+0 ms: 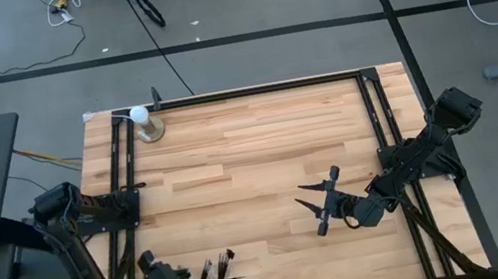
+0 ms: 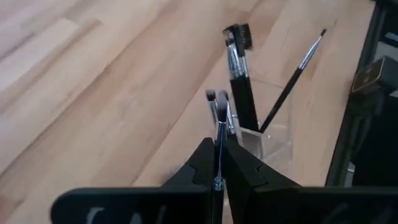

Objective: Put items in baskets/containers
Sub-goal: Put the black eyeshadow brush into the transparent organizer, then return to Home Position

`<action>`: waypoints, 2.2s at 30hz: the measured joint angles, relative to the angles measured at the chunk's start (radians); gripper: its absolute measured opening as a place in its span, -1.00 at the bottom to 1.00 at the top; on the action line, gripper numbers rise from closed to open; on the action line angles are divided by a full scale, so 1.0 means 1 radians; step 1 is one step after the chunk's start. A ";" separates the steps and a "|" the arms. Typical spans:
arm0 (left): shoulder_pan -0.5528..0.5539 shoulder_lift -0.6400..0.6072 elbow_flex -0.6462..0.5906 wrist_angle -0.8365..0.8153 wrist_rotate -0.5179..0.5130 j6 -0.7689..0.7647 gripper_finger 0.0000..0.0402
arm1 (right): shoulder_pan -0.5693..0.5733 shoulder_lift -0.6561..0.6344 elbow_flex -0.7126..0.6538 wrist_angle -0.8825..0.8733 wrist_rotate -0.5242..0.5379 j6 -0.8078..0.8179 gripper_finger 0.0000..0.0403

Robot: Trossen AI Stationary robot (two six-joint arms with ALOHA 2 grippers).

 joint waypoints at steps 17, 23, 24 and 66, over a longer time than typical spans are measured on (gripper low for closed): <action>0.000 -0.003 0.000 -0.026 0.062 -0.105 -0.32 | 0.000 0.000 0.000 0.000 0.000 -0.002 -0.19; 0.000 -0.060 0.014 -0.060 -0.031 -0.076 -0.14 | -0.002 0.000 0.000 0.000 -0.033 0.001 -0.19; 0.001 -0.077 0.015 -0.058 -0.075 -0.054 -0.14 | -0.006 0.000 0.000 0.000 -0.060 0.010 -0.19; 1.099 -0.685 -0.731 1.412 0.760 1.655 -1.00 | -0.359 -0.307 0.000 -0.131 -0.898 0.155 -0.58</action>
